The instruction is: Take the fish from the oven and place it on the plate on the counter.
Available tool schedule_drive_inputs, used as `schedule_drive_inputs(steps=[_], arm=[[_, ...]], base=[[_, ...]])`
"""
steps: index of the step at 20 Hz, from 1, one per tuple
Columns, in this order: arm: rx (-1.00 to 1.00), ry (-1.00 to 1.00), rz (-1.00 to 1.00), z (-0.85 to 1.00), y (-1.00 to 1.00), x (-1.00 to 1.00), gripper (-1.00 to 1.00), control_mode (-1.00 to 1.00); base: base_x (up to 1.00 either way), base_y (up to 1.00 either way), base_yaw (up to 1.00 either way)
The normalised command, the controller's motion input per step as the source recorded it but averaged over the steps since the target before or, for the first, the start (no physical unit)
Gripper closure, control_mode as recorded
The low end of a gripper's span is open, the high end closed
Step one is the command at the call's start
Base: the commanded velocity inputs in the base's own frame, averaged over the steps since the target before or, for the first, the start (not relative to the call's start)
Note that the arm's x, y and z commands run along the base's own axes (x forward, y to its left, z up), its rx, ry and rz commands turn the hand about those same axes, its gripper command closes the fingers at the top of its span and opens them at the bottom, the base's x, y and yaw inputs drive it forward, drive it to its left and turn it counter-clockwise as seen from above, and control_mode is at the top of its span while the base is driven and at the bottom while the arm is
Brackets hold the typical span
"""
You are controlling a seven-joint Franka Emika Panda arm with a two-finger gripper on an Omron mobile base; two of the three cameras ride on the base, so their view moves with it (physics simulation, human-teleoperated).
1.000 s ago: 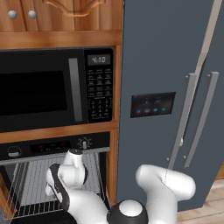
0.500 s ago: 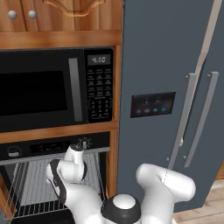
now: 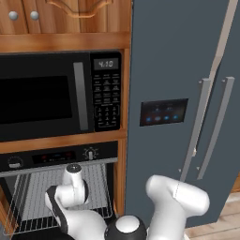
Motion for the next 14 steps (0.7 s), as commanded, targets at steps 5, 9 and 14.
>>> schedule_drive_inputs(steps=[5, 9, 14], arm=[[0.00, 0.14, -0.03, -0.14, -0.08, 0.62, -1.00, -1.00], [0.00, 0.11, -0.01, -0.43, -0.08, 0.66, -1.00, -1.00], [0.00, 0.00, 0.00, -0.44, 0.00, 0.37, -1.00, -1.00]], base=[[0.00, 0.00, 0.00], [0.00, 0.00, 0.00], [0.00, 0.00, 0.00]])
